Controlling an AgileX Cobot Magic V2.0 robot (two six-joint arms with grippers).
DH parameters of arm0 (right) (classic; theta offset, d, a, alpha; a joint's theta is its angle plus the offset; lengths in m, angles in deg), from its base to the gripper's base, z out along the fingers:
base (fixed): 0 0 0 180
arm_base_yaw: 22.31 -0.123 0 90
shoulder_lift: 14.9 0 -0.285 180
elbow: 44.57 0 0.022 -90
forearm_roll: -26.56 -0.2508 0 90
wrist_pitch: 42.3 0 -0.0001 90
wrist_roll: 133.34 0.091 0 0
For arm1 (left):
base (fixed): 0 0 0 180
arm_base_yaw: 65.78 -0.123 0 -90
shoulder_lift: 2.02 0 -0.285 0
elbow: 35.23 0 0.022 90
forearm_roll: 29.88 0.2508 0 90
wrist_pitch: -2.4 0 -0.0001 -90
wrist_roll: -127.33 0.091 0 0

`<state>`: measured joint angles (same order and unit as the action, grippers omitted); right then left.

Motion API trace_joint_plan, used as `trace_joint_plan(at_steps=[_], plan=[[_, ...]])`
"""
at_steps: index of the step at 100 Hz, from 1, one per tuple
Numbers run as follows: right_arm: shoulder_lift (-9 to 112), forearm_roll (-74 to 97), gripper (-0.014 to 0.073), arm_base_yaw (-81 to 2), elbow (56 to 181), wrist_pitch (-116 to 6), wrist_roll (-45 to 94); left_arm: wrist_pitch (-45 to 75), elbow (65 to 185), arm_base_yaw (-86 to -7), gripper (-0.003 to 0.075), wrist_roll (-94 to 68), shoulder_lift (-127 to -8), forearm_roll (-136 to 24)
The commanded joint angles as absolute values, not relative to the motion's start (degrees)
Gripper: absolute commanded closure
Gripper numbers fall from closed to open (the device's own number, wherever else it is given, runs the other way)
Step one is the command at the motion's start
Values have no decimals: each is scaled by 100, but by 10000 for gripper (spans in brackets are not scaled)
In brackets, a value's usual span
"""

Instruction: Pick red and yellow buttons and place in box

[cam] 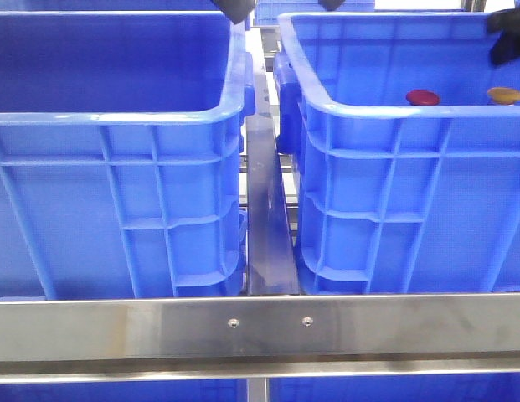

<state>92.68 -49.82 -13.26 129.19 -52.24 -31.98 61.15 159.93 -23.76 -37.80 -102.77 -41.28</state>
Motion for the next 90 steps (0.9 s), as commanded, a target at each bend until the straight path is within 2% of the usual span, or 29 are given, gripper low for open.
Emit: trace_joint_plan(at_steps=[1, 10, 17, 47, 68, 90], plan=[[8575, -5043, 190, -1235, 12842, -5153, -3297, 5801, 16182, -2331, 70, -3773, -10003, -4239], [8088, -5043, 216, -1229, 12462, -5064, -3297, 5801, 16182, -2331, 70, -3773, -10003, -4239], [7676, -5043, 269, -1229, 12136, -5027, -3297, 5785, 16182, -2331, 70, -3773, -10003, -4239], [5771, -5043, 666, -1229, 10668, -5039, -3297, 5410, 16182, -2331, 70, -3773, -10003, -4239], [4357, -5043, 662, -1229, 9620, -5099, -3297, 5263, 16182, -2331, 76, -3773, -10003, -4239], [2770, -5043, 662, -1229, 8664, -5137, -3297, 5161, 16182, -2331, 139, -3773, -10003, -4239]])
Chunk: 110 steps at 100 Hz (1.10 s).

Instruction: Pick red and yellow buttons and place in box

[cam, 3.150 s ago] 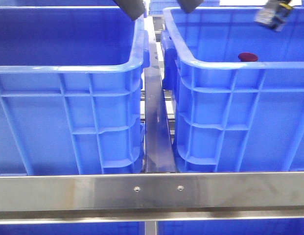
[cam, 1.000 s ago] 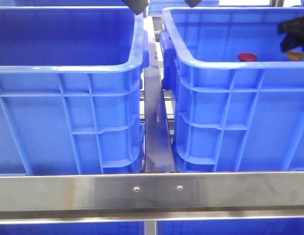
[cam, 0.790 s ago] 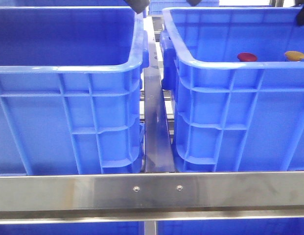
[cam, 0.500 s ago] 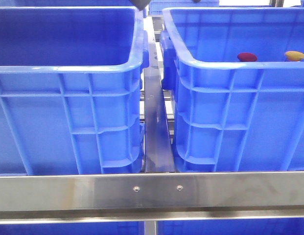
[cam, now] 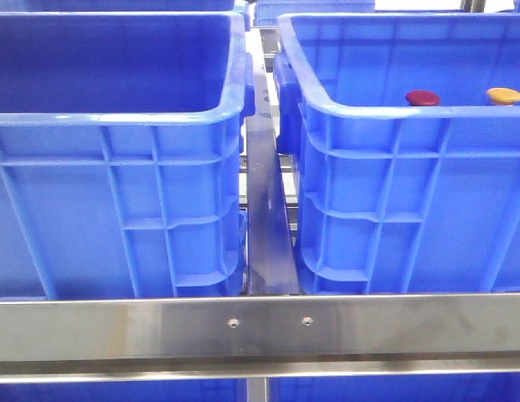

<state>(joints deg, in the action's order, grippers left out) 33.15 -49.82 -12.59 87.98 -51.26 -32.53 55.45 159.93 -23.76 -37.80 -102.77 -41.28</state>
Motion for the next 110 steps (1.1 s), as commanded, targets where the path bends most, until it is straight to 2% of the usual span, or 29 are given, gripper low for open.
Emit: trace_joint_plan(at_steps=[1, 17, 27, 34, 53, 56, 84, 110], plan=[[2666, -5043, 662, -1229, 8639, -5139, -3297, 5161, 16182, -2331, 141, -3773, -10003, -4239], [1615, -5043, 662, -1229, 8103, -5145, -3297, 5152, 16182, -2331, 190, -3773, -10003, -4239], [1162, -5043, 662, -1229, 7863, -5140, -3297, 5152, 16182, -2331, 262, -3773, -10003, -4239], [955, -5043, 662, -1229, 7738, -5152, -3297, 5114, 16182, -2331, 357, -3773, -9993, -4239], [879, -5043, 662, -1229, 7675, -5205, -3297, 5086, 16182, -2331, 711, -3820, -9969, -4239], [879, -5043, 662, -1229, 7675, -5205, -3297, 5077, 16182, -2331, 739, -3820, -9958, -4239], [879, -5043, 662, -1229, 7675, -5205, -3297, 5063, 16142, -2331, 740, -3892, -9677, -3985], [879, -5043, 662, -1229, 7675, -5212, -3297, 4519, 15339, -2399, 740, -3982, -8925, -3912]])
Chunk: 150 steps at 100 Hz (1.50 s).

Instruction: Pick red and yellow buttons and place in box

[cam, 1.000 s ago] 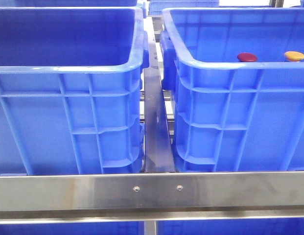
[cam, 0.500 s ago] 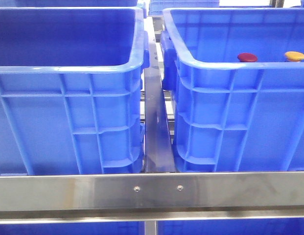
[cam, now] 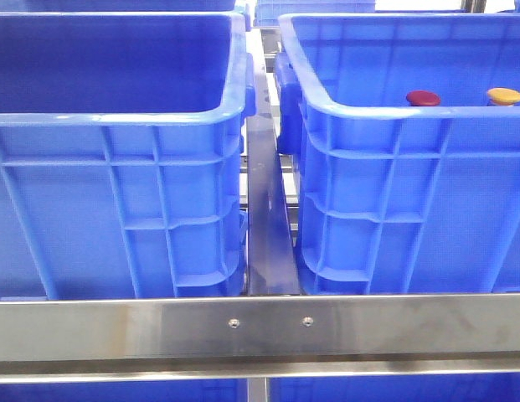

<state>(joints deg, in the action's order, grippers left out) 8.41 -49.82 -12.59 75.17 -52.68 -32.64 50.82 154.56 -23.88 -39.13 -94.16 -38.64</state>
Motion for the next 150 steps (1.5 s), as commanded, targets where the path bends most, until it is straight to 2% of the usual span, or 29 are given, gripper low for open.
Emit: trace_joint_plan(at_steps=[1, 49, 110, 150], plan=[[879, -5043, 662, -1229, 7675, -5212, -3297, 4482, 15274, -2399, 740, -3982, -8874, -3912], [879, -5043, 662, -1229, 7675, -5228, -3297, 3060, 13154, -2507, 740, -4008, -7120, -3582], [879, -5043, 662, -1229, 7675, -5228, -3297, 2971, 11460, -4573, 740, -4148, -5317, -3611], [879, -5043, 662, -1229, 7675, -5228, -3297, 2968, 10472, -5635, 740, -4148, -3897, -3513]])
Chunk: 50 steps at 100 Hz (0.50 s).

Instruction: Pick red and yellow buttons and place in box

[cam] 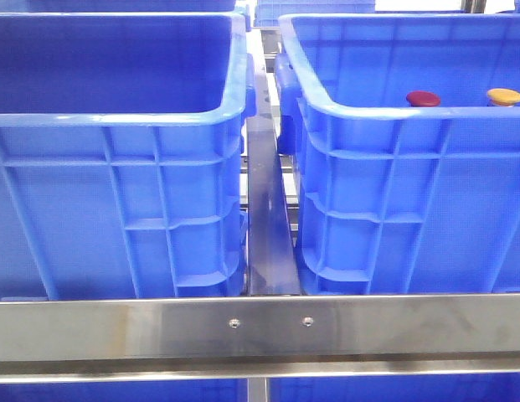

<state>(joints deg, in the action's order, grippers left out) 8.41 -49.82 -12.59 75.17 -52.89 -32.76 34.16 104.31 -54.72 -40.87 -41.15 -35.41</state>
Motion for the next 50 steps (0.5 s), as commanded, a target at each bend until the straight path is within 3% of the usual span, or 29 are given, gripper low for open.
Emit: trace_joint_plan(at_steps=[1, 28, 50], plan=[[879, -5043, 662, -1229, 7675, -5228, -3297, 2968, 10462, -5652, 740, -4148, -3873, -3500], [879, -5043, 662, -1229, 7675, -5228, -3297, 2766, 9921, -6223, 740, -4303, -3233, -3440], [879, -5043, 662, -1229, 7675, -5228, -3297, 840, 8961, -6604, 740, -4463, -2735, -2988]])
